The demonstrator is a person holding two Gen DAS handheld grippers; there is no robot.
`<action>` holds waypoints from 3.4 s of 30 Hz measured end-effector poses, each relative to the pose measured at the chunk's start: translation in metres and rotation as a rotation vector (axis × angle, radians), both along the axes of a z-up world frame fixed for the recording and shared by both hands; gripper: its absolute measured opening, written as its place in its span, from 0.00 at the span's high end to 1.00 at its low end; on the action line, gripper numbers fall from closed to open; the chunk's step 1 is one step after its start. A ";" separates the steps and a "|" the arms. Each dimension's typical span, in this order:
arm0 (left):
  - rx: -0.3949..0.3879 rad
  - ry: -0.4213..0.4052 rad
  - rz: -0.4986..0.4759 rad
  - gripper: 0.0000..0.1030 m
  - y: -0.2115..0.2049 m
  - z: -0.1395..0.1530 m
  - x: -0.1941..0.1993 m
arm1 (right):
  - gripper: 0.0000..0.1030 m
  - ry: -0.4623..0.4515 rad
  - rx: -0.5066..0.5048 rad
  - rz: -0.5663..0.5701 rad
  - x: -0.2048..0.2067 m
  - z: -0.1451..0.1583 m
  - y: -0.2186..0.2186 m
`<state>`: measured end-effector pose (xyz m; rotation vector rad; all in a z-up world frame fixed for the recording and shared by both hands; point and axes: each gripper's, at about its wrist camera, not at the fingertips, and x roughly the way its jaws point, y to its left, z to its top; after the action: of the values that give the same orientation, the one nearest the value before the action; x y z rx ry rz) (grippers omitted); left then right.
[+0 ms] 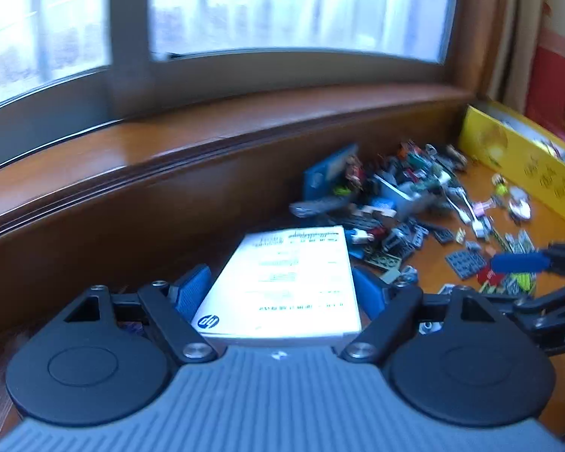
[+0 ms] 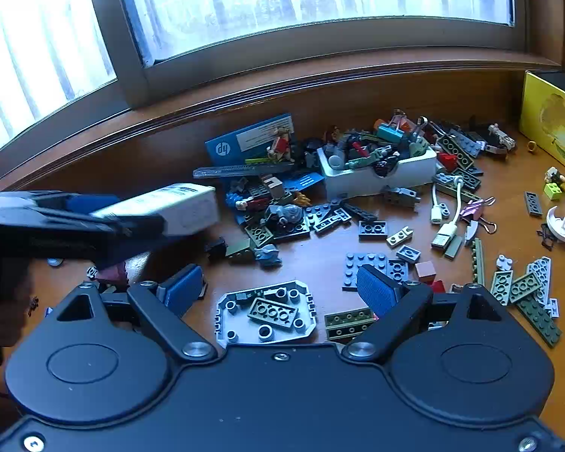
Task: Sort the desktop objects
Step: 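Lift the white HP box with the left gripper and carry it, then grasp the red-and-brown minifigure by the blue HP card with the right gripper, then carry the HP box into the yellow box with the left gripper while the right carries the minifigure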
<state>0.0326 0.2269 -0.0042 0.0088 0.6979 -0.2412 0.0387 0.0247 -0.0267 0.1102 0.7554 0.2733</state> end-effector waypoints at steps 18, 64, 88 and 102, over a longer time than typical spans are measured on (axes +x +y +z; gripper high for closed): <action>0.066 0.006 0.115 0.25 -0.007 -0.033 -0.008 | 0.08 -0.037 -0.010 0.164 0.074 0.010 0.050; -0.021 -0.014 0.227 0.25 0.024 -0.013 -0.046 | 0.84 -0.213 0.070 0.190 0.050 0.042 0.041; 0.027 -0.153 0.078 0.25 -0.056 0.042 -0.073 | 0.84 -0.255 0.056 0.044 -0.032 0.060 -0.025; 0.046 -0.204 0.018 0.25 -0.194 0.057 -0.071 | 0.84 -0.265 0.069 -0.021 -0.073 0.078 -0.158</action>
<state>-0.0387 0.0328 0.0525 0.0697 0.4997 -0.2034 -0.0342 -0.1335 0.0514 0.1441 0.4814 0.2876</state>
